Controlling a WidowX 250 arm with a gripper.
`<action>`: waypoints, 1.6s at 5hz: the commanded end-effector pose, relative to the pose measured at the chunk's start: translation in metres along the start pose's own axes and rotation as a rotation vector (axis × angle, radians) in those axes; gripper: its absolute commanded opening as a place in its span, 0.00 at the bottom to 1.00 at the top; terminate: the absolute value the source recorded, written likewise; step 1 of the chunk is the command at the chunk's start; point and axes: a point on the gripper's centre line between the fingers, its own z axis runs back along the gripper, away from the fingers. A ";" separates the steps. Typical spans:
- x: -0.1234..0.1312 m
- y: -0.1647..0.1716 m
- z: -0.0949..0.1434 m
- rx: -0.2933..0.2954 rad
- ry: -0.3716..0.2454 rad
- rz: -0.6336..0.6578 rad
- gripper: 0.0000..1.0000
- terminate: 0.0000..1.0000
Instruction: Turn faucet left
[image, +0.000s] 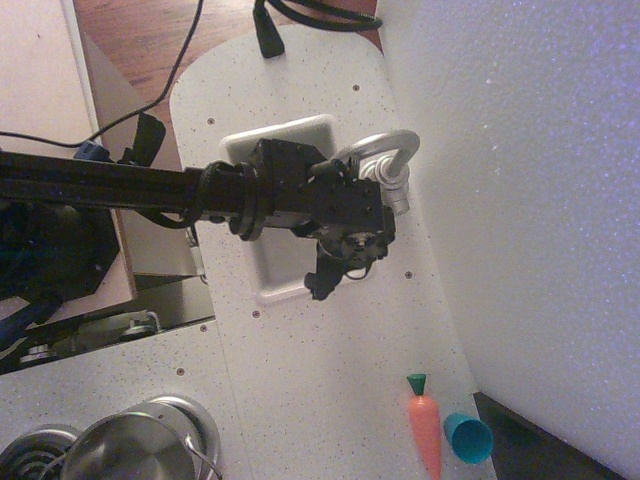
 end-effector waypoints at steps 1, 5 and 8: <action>0.002 0.000 0.018 0.011 -0.053 -0.014 1.00 0.00; -0.029 0.054 0.041 -0.071 -0.246 0.177 1.00 0.00; -0.030 0.053 0.045 -0.054 -0.242 0.208 1.00 0.00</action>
